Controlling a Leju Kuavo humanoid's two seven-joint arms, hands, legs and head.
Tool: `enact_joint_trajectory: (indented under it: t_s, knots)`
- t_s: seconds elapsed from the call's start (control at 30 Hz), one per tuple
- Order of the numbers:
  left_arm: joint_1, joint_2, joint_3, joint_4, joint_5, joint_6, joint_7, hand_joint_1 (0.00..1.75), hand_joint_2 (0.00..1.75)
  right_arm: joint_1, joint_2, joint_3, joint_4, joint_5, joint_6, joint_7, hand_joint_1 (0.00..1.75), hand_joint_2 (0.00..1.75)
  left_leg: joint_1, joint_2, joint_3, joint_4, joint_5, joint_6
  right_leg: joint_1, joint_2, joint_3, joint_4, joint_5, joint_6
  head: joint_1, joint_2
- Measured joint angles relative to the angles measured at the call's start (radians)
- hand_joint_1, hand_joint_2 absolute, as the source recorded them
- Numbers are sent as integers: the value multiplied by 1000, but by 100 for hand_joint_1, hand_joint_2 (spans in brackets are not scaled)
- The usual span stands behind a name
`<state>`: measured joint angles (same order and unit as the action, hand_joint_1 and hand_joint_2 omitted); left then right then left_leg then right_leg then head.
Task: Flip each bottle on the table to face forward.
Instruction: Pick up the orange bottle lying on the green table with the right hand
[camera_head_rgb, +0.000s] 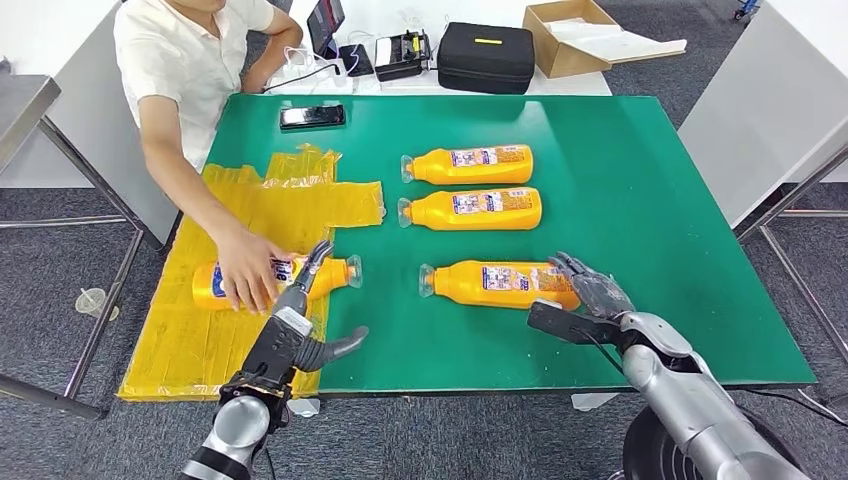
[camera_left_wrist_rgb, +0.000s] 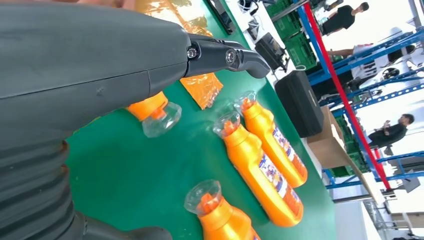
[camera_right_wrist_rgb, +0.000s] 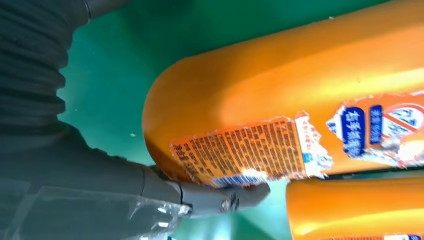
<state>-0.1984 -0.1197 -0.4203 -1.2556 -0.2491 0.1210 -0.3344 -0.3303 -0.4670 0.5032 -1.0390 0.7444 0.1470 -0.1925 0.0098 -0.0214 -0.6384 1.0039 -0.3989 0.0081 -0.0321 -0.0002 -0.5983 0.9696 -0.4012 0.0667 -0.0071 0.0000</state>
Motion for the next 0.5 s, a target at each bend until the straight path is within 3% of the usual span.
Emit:
enact_joint_trajectory:
  t_s: [0.5]
  knots:
    - [-16,-7,-22,21,10,-3,-7,0,175,-121,27,71,56,19,-53,-10,0,175,0,0,0,0,0,0,0,0,0,0,0,0,0,0]
